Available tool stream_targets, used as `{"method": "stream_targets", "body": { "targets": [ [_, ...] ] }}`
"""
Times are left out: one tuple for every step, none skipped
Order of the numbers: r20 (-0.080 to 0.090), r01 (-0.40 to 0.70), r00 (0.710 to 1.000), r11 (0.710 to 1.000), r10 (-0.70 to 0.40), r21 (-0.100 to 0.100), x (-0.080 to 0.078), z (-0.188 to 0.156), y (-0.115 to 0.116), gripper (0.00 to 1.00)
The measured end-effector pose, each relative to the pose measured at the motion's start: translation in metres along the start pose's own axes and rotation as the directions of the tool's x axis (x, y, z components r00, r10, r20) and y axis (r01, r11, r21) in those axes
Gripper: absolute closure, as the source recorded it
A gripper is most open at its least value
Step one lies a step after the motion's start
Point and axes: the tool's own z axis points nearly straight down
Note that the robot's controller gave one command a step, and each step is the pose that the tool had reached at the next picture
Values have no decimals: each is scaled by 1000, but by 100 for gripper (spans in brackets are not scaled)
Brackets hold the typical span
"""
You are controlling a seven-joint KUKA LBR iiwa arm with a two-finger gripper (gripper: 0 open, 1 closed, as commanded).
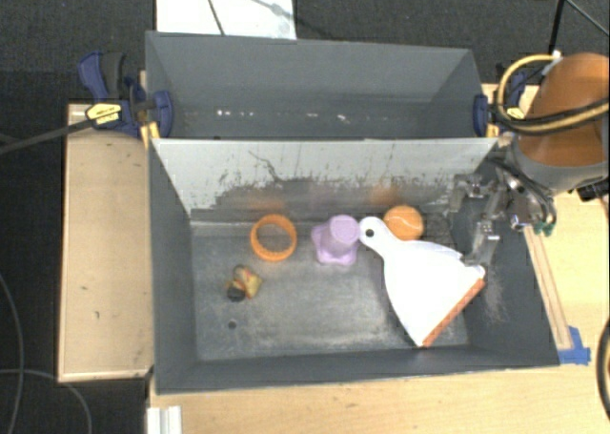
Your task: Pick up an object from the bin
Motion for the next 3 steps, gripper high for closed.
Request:
{"method": "stream_targets", "body": {
  "targets": [
    [8,4,1000,1000,-4,2,-2,-5,1,0],
    [13,5,1000,1000,-5,3,17,49,7,0],
    [10,44,999,999,-44,4,31,79,38,0]
  ]
}}
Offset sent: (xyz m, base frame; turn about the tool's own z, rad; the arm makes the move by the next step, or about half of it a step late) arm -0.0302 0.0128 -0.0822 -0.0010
